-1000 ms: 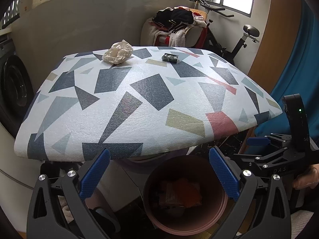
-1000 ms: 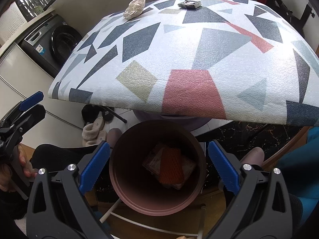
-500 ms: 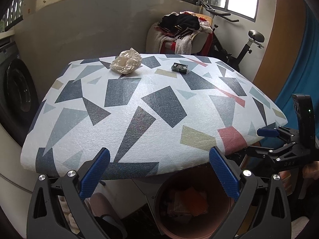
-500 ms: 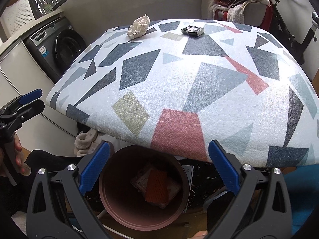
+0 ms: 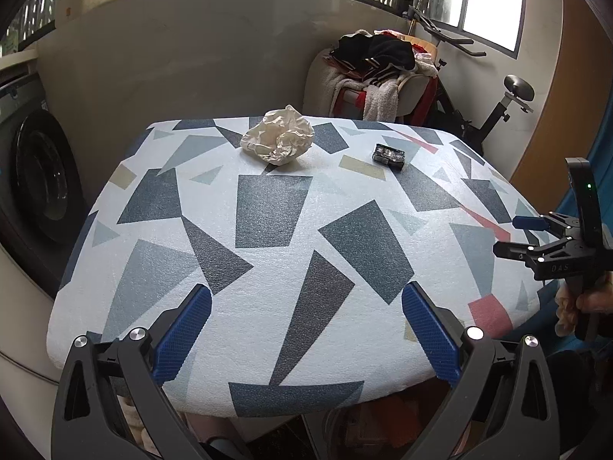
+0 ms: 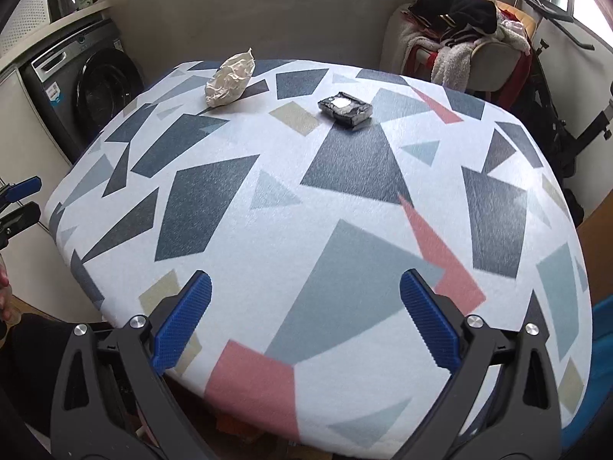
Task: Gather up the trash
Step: 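Reach the right tool to the black Face wipes packet, then grasp the black packet with the right tool while the left tool grasps the crumpled white paper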
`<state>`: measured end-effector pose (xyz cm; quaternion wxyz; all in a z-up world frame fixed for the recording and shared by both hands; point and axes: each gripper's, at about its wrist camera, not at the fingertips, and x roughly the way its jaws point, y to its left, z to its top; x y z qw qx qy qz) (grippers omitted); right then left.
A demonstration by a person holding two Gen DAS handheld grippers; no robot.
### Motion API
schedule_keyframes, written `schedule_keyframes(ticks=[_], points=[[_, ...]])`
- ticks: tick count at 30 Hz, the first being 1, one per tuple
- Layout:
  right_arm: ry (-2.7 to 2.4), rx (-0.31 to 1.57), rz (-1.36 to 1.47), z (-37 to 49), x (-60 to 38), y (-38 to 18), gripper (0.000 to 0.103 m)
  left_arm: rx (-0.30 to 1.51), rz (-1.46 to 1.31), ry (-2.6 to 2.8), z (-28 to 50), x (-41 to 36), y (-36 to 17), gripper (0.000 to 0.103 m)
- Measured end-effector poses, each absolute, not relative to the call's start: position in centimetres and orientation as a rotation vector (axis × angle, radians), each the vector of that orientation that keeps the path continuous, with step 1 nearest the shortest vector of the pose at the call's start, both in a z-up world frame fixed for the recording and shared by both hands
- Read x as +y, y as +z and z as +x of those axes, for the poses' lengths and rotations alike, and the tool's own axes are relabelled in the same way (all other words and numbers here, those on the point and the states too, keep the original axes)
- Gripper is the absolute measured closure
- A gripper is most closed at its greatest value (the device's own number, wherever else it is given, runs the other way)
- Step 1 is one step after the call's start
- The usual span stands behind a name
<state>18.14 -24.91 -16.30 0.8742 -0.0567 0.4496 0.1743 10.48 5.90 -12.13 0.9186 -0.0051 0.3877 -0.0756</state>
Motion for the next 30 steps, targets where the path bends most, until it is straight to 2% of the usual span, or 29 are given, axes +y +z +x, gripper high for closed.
schedule_keyframes(ticks=[3,5,8,15,20,21,22,23,26,27,30], points=[[0.374,0.908,-0.171,22.6,-24.5,-16.2,0.007,0.815,-0.012,-0.143,12.6,6.7,-13.1,0.006],[0.380,0.892,-0.205,26.0,-24.0,-16.3,0.018,0.821,-0.009,-0.132,14.1,7.1,-13.7,0.006],[0.377,0.894,-0.241,31.3,-23.1,-17.2,0.025,0.831,-0.011,-0.128,16.4,7.5,-14.5,0.006],[0.380,0.940,-0.264,41.7,-20.3,-19.6,0.027,0.825,-0.015,-0.128,21.8,8.3,-15.4,0.006],[0.419,1.037,-0.308,45.0,-18.8,-21.9,0.028,0.810,-0.005,-0.175,25.3,7.8,-15.3,0.007],[0.435,1.048,-0.324,45.1,-18.6,-22.2,0.032,0.803,0.010,-0.184,25.9,7.5,-15.3,0.010],[0.463,1.043,-0.320,45.1,-18.5,-22.1,0.047,0.800,0.026,-0.193,26.6,7.2,-15.4,0.011],[0.475,1.045,-0.321,44.8,-18.4,-21.9,0.053,0.799,0.041,-0.200,27.3,7.0,-15.5,0.015],[0.495,1.022,-0.300,43.8,-19.1,-21.2,0.063,0.808,0.059,-0.223,29.8,6.1,-16.0,0.025],[0.501,1.011,-0.284,43.3,-19.3,-20.8,0.063,0.816,0.059,-0.227,30.7,5.9,-16.3,0.029],[0.504,0.968,-0.204,41.5,-20.8,-19.5,0.064,0.832,0.063,-0.227,33.8,5.1,-16.9,0.031]])
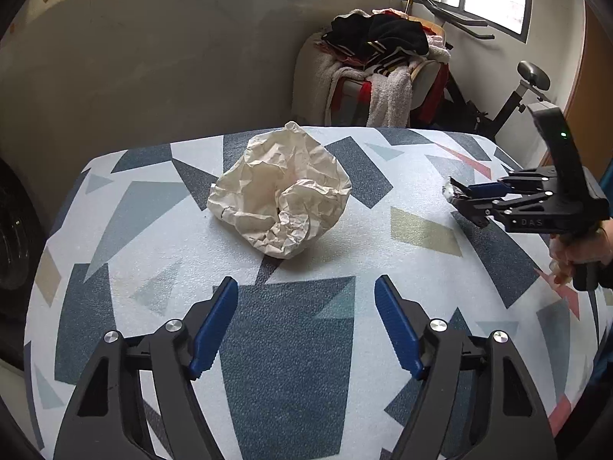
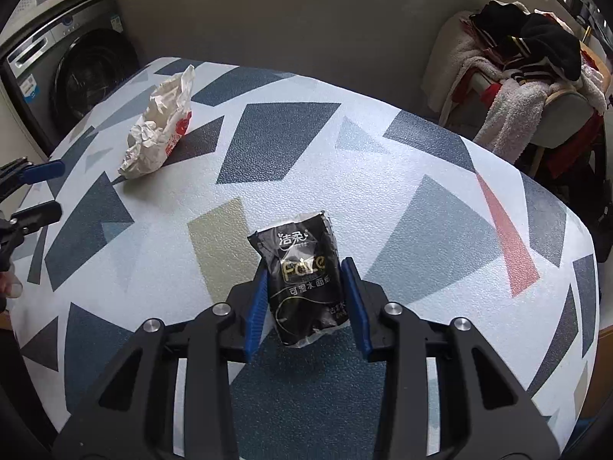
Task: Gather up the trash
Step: 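Grasp the black packet with the right tool while the left tool grasps the crumpled white paper, then carry the packet and paper over the brown bin and open both tools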
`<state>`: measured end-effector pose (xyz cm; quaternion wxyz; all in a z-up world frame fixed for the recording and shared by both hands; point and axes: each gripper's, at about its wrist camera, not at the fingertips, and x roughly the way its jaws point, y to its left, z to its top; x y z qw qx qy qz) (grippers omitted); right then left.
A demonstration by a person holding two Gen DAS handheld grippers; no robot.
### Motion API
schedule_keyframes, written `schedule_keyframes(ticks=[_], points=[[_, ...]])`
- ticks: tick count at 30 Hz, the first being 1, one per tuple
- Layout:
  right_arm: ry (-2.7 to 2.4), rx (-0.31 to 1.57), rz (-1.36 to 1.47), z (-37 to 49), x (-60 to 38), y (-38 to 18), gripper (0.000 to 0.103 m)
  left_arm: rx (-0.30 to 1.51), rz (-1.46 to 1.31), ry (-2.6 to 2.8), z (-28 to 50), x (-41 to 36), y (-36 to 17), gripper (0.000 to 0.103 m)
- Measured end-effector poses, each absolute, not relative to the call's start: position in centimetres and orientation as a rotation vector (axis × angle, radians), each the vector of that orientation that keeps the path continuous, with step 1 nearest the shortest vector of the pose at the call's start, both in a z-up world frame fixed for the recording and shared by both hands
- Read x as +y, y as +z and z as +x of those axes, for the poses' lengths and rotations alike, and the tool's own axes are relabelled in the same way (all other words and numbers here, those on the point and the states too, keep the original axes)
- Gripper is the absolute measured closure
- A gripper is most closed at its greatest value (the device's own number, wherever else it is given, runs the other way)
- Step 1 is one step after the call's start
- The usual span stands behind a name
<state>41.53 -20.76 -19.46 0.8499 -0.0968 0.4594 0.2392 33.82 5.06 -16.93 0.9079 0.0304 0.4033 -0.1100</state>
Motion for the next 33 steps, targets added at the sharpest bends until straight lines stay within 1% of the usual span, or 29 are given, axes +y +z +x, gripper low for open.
schedule_keyframes(ticks=[6,10,11,12,13,14,18,25,33], points=[[0.501,0.918,-0.069,37.4,-23.6,-17.9,0.064,0.847,0.158,-0.187,39.7,2.2,-17.9,0.031],[0.491,0.907,-0.025,34.4,-25.4,-17.4,0.064,0.883,0.263,-0.169,41.9,0.0,-19.0,0.031],[0.484,0.906,-0.012,33.7,-25.9,-17.3,0.064,0.900,0.304,-0.155,42.3,-0.4,-19.4,0.032],[0.479,0.906,0.000,33.0,-26.3,-17.2,0.064,0.913,0.328,-0.147,42.5,-0.6,-19.7,0.050],[0.473,0.903,0.006,32.4,-26.7,-17.1,0.064,0.926,0.334,-0.145,42.4,-0.5,-19.8,0.062],[0.465,0.898,0.004,31.7,-27.0,-17.0,0.064,0.924,0.328,-0.121,42.1,-0.2,-19.7,0.064],[0.457,0.869,0.019,28.6,-27.7,-16.2,0.064,0.879,0.266,-0.166,38.9,0.7,-17.6,0.070],[0.465,0.860,0.087,23.2,-27.6,-15.1,0.064,0.833,0.151,-0.296,29.5,1.2,-13.6,0.070],[0.475,0.875,0.065,17.4,-25.9,-14.3,0.064,0.818,0.083,-0.390,17.4,-0.9,-12.1,0.070]])
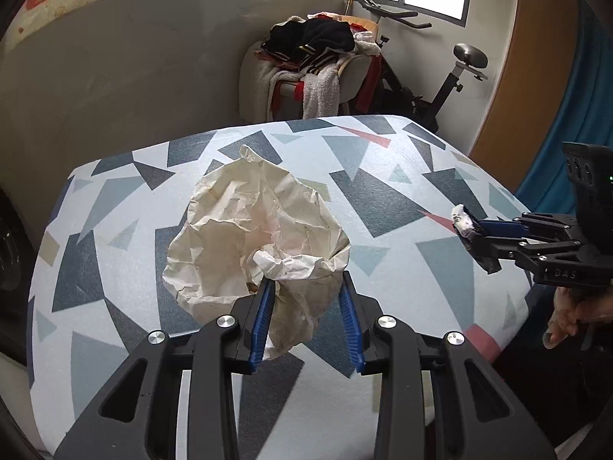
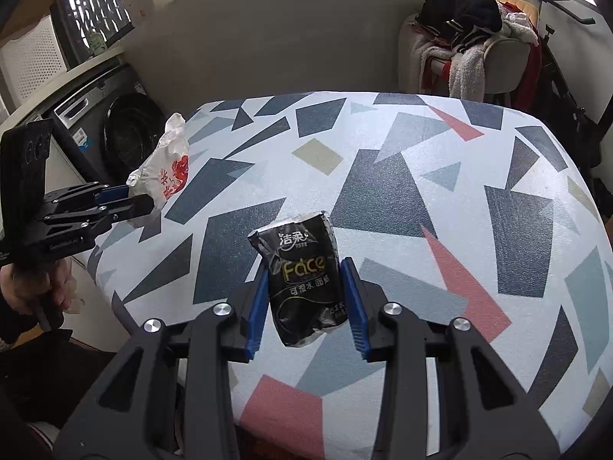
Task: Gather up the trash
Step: 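Carry the packet and paper over the brown bin and open both tools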
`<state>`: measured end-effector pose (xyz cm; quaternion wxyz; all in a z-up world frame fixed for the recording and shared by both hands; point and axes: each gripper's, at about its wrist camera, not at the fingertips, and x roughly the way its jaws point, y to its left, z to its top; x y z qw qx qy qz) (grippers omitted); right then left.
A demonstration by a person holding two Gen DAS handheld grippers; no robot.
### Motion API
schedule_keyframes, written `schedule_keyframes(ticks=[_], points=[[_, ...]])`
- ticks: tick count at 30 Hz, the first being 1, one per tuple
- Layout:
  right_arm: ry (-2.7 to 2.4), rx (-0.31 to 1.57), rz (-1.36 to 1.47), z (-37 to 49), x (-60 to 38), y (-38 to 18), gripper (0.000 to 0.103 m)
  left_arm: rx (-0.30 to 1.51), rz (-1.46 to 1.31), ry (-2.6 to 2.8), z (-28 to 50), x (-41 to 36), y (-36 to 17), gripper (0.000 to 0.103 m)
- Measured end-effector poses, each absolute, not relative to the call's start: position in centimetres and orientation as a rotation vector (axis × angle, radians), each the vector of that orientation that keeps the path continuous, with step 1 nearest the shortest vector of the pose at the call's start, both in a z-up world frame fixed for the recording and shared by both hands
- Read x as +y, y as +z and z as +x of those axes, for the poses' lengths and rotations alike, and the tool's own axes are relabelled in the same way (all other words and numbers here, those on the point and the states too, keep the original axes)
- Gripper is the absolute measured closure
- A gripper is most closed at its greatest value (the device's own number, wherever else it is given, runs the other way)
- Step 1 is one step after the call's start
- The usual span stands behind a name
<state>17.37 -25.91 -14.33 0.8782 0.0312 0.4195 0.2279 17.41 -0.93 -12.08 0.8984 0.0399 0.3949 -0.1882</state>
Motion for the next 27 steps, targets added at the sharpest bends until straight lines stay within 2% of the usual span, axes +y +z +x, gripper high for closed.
schedule_keyframes(ticks=[12,23,25,27], points=[[0.504,0.864,0.020,9.5,-24.4,-13.2,0.064,0.854,0.047,-0.452,4.1,-2.9,-12.8,0.070],[0.518,0.866,0.014,6.0,-24.0,-13.4,0.064,0.918,0.030,-0.505,-1.1,-4.6,-15.4,0.068],[0.519,0.866,0.012,5.6,-24.0,-13.4,0.064,0.935,0.020,-0.531,-1.4,-5.0,-15.7,0.062],[0.518,0.869,0.011,5.3,-24.1,-13.5,0.064,0.938,0.004,-0.550,-1.7,-5.2,-15.7,0.042]])
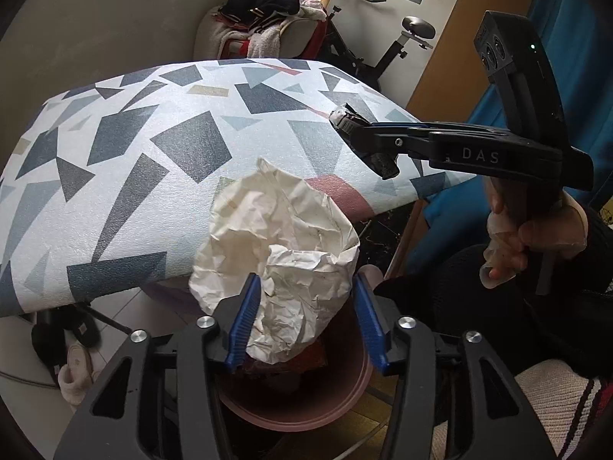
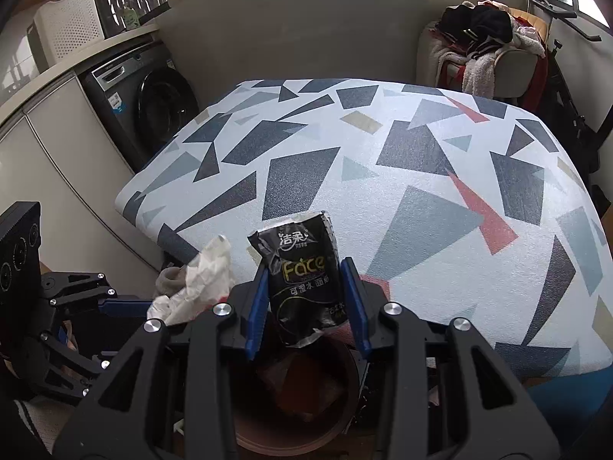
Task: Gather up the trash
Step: 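Carry the packet and paper over the brown bin and open both tools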
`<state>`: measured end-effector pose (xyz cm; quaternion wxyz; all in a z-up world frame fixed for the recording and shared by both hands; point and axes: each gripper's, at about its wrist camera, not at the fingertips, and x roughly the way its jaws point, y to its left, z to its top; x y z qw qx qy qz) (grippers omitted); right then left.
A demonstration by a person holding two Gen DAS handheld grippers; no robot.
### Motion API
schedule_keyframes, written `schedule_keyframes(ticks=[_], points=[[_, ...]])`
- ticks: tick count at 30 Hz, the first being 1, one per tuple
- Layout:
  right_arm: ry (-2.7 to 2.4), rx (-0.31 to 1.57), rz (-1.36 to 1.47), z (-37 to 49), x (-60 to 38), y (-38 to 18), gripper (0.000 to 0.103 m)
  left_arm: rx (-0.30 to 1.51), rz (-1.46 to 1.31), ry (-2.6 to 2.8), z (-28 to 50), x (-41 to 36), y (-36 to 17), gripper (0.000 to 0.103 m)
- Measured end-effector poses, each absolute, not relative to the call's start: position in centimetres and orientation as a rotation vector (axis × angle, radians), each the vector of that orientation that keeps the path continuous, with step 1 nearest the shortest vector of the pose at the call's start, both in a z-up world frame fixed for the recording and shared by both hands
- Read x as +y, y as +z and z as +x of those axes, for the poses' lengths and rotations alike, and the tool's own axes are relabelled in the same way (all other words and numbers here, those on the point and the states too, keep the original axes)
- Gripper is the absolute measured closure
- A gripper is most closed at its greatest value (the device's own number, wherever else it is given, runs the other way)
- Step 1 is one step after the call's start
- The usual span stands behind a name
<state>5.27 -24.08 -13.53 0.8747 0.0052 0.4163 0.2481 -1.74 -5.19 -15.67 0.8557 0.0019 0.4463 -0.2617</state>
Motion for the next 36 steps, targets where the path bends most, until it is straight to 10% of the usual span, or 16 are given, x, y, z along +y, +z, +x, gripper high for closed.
schedule_keyframes(ticks=[9,27,32,36], points=[[0.525,0.939,-0.001,3.0,-23.4,-16.2,0.064,0.860,-0.008,-0.436,-2.0,-3.0,-13.4,0.012],[0.566,1.072,-0.066,1.3,-20.3,-20.3,0.056,0.819,-0.034,-0.247,-1.9,2.4,-12.1,0.007],[0.543,1.052,-0.077,1.3,-20.2,-19.7,0.015,0.813,-0.023,-0.239,-1.8,2.2,-11.9,0.006],[0.513,1.033,-0.085,1.7,-20.6,-18.8,0.006,0.803,-0.003,-0.219,-1.7,2.3,-11.7,0.006]])
